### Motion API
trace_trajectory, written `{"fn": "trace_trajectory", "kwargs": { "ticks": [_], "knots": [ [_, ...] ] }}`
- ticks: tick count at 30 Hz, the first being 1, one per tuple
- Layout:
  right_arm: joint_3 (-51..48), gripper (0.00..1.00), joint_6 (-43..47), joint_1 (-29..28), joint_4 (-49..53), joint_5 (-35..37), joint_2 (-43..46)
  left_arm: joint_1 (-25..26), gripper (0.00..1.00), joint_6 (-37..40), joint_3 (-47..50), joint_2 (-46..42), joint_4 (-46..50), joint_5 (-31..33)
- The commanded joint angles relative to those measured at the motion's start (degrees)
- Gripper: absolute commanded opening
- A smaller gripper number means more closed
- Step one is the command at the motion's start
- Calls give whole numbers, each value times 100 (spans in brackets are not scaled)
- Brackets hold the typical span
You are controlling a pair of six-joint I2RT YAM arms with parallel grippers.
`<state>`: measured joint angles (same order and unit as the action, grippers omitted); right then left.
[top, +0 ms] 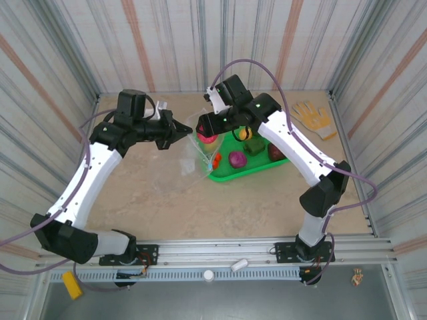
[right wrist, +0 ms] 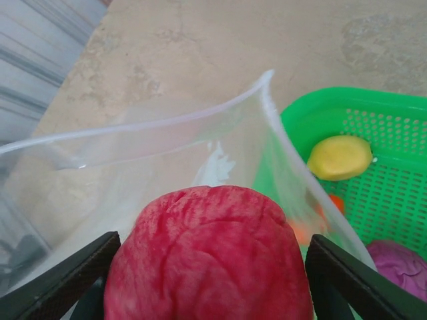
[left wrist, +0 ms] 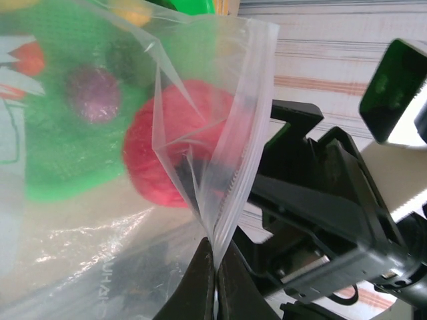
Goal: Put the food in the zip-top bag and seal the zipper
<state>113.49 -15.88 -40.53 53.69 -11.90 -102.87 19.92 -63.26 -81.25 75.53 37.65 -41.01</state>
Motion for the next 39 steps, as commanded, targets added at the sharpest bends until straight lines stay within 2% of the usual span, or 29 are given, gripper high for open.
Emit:
{"fn": "trace_trajectory", "kwargs": {
  "ticks": [1,8,11,13,16,22,25,28,31,39],
  "knots": [
    [101,77,148,-12,175,-302,274,-87,0,23,32,-24,-436,-325],
    [-122,80,-317,230,-536,-1480,729,-324,0,-122,76,1,-675,-565],
    [-343,75,-754,518,-1004,-2052,963,-486,0,-230,194,-70,-774,-677],
    [-435,71,-921,670,-1140,-2120,1074,-574,0,-230,254,-127,-770,-695],
    [-539,69,-951,854,-1089,-1932,1190,-672,0,-427,470,-236,-1070,-796],
    [-1237,74,-1162,1301,-1123,-1344,1523,-744,0,-470,511,-309,-1198,-913],
    [-1608,72,-998,1429,-826,-626,1501,-752,0,-94,328,-282,-773,-768],
    [-1914,72,-813,1487,-541,-297,1254,-744,0,461,-132,-167,134,-503],
    [-2307,72,-735,1443,-464,275,1038,-744,0,594,-353,-176,474,-333],
    [-2925,76,-758,1356,-749,421,289,-742,0,563,-708,-73,1018,-131]
  ]
}}
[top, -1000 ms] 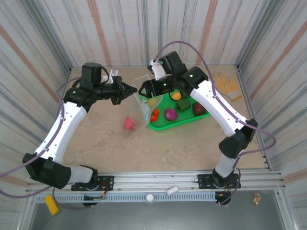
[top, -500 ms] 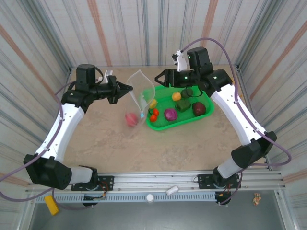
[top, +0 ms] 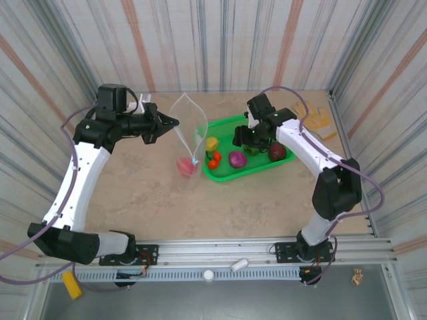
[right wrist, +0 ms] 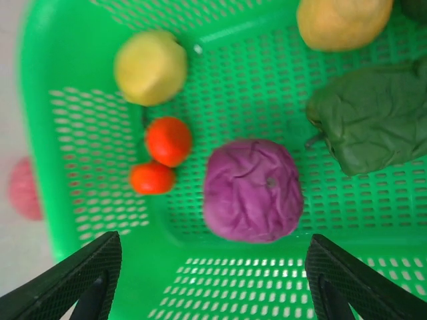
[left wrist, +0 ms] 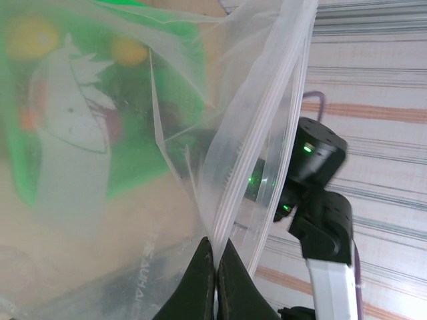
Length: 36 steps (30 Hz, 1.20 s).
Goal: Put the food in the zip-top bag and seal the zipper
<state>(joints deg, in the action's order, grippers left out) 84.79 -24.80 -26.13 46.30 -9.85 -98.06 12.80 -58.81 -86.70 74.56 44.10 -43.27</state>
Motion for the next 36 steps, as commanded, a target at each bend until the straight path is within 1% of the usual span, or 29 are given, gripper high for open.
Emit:
{"fn": "trace_trajectory", "kwargs": {
  "ticks": [1,6,9,13,19,22,26,29,31,33,34,36],
  "knots": [
    [-77,77,120,-118,-62,224,-289,-14,0,120,-176,32,373,83],
    [-60,81,82,-308,-227,202,-723,12,0,237,-278,24,429,168],
    [-92,82,76,-375,-293,245,-939,12,0,247,-236,14,433,137],
    [-276,78,107,-393,-461,387,-1115,12,0,236,-181,-2,378,33],
    [-676,77,62,-305,-802,431,-1187,12,0,287,-162,-17,392,39],
    [-749,77,42,-246,-897,286,-1283,12,0,283,-137,-6,382,12],
    [-762,70,30,-209,-955,280,-1285,12,0,303,-92,14,384,10],
    [-846,68,30,-208,-1066,375,-1089,3,0,318,-82,40,381,-6],
    [-825,73,46,-200,-1056,377,-1044,3,0,334,-84,51,380,-6],
    [-755,88,66,-174,-1020,373,-1071,3,0,335,-85,63,377,-15],
    [-782,92,71,-165,-1090,355,-1052,3,0,339,-84,64,368,-30],
    [-826,95,61,-130,-1288,243,-1010,-14,0,338,-76,78,358,-74]
  ]
}}
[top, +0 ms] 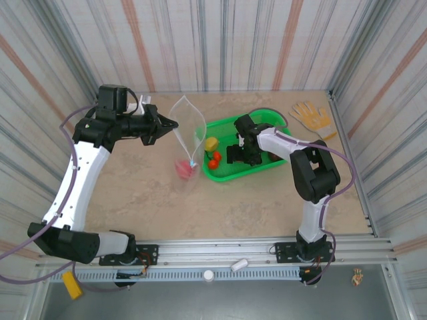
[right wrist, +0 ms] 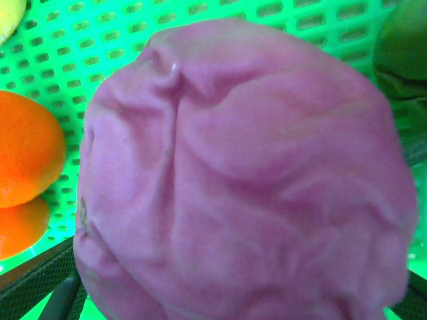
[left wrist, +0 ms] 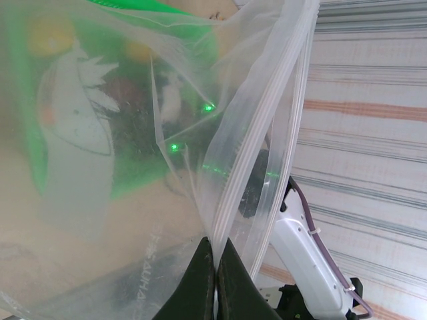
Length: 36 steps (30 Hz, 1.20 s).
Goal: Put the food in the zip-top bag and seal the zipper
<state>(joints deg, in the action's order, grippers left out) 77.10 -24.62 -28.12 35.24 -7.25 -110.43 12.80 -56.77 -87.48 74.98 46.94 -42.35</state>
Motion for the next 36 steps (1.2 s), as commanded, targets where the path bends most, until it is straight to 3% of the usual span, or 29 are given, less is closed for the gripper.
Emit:
{"fn": "trace_trajectory", "kwargs": {
  "ticks": [1,6,15,19,27,36],
  "knots": [
    [-55,95,20,92,-262,-30,232,-29,0,116,18,48,53,-184],
    [34,85,-113,226,-517,36,166,-76,0,53,65,85,-47,-265],
    [6,54,-199,264,-686,-68,258,-98,0,105,134,52,-67,-265],
    [-50,53,-447,311,-705,-433,705,-102,0,88,161,75,-95,-274],
    [233,52,-412,323,-193,-397,1891,-102,0,114,231,76,-99,-266],
    [1976,51,-226,-204,359,-1004,2670,-29,0,474,-205,108,379,170]
  ]
}}
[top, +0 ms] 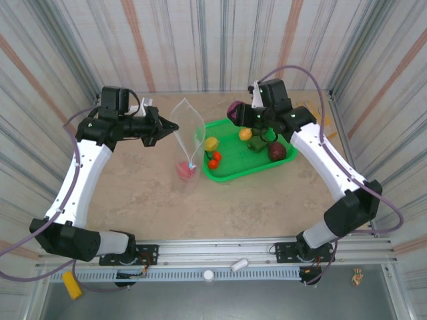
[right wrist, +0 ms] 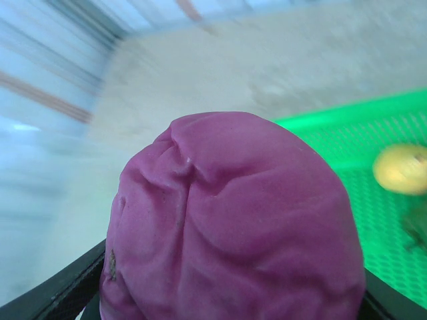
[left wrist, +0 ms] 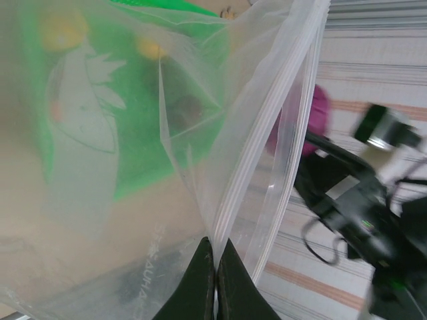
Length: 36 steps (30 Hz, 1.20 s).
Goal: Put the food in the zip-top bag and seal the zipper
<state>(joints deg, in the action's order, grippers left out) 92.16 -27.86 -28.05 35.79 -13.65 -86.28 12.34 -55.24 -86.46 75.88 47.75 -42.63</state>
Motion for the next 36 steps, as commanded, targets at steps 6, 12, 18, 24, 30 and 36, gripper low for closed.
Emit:
{"fn": "trace_trajectory", "kwargs": {
  "ticks": [6,12,18,24,30,36],
  "knots": [
    [1916,52,432,-1163,911,-393,-182,194,0,626,-747,199,833,435],
    [2592,53,451,-1769,1398,-535,-797,258,0,748,-914,298,1112,493],
    [2805,55,301,-2084,1843,262,-1275,359,0,881,-1000,367,1223,474],
    [2737,55,-122,-2116,2083,995,-1560,370,0,990,-1100,351,1401,588],
    [3000,55,-312,-2209,2797,2342,-1813,377,0,1331,-1428,327,1853,1138],
    [3149,57,-19,-2380,3057,3341,-1840,443,0,1430,-1642,363,1975,1354]
  ]
}}
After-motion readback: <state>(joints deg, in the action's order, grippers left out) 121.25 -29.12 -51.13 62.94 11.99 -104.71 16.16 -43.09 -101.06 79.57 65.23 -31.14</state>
